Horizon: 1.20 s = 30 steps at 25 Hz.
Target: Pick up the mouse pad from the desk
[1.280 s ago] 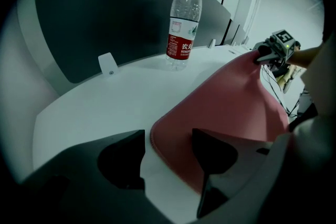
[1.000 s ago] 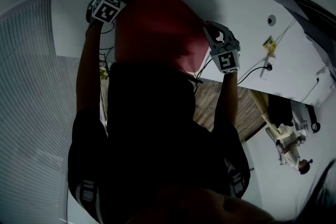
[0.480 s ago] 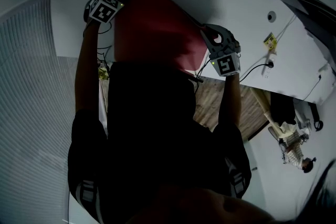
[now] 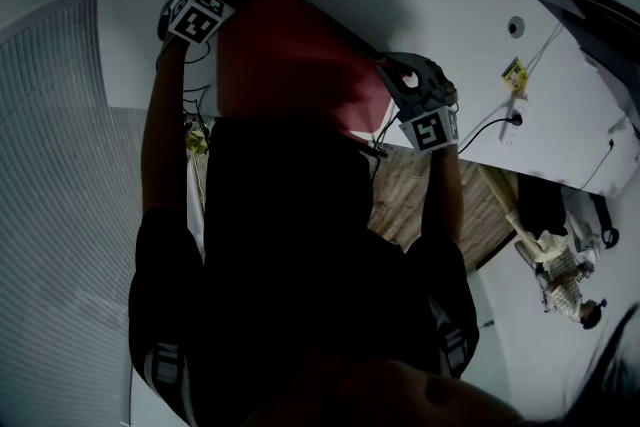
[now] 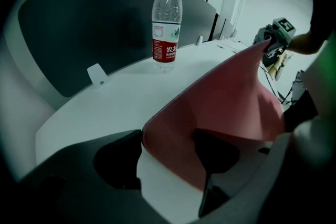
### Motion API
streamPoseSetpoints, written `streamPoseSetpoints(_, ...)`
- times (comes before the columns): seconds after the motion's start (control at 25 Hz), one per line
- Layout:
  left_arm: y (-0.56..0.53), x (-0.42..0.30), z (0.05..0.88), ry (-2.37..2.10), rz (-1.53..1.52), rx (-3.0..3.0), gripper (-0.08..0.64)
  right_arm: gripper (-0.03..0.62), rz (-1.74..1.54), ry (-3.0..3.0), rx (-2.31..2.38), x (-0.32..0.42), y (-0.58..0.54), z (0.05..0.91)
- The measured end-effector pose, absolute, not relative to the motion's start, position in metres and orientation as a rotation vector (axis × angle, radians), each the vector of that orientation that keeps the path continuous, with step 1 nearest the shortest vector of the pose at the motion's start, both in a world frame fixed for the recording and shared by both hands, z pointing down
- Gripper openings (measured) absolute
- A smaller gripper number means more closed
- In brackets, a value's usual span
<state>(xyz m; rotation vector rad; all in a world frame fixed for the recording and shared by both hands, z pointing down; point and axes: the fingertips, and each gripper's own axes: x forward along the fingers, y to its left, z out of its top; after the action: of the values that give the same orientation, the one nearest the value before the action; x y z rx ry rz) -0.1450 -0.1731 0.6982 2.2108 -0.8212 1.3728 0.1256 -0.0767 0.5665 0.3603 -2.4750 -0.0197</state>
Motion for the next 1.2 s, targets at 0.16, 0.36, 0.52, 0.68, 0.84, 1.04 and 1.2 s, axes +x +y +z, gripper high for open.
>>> streamPoseSetpoints(0.16,-0.173,-0.146,0.695,-0.835,1.362,2.214,0.293,0.035,-0.025,-2.482,0.367,0.125,-0.075,0.564)
streamPoseSetpoints(0.36,-0.173,-0.146,0.691,-0.843,1.365,2.233,0.293,0.035,-0.029,-2.501,0.377,0.126,-0.073,0.559)
streamPoseSetpoints(0.52,-0.173,-0.15,0.687,-0.859,1.382,2.232,0.284,0.035,-0.026,-2.501,0.39,0.129,-0.073,0.56)
streamPoseSetpoints(0.68,-0.176,-0.163,0.678,-0.943,1.371,2.228,0.112,0.035,-0.007,-2.48,0.387,0.137,-0.068,0.565)
streamPoseSetpoints(0.84,-0.171,-0.166,0.674,-0.956,1.37,2.231,0.055,0.035,-0.003,-2.479,0.392,0.14,-0.067,0.567)
streamPoseSetpoints(1.04,-0.169,-0.165,0.673,-0.967,1.386,2.239,0.025,0.035,-0.009,-2.502,0.417,0.137,-0.071,0.566)
streamPoseSetpoints(1.2,-0.166,-0.164,0.667,-0.969,1.381,2.258,0.017,0.035,-0.003,-2.502,0.426,0.138,-0.071,0.564)
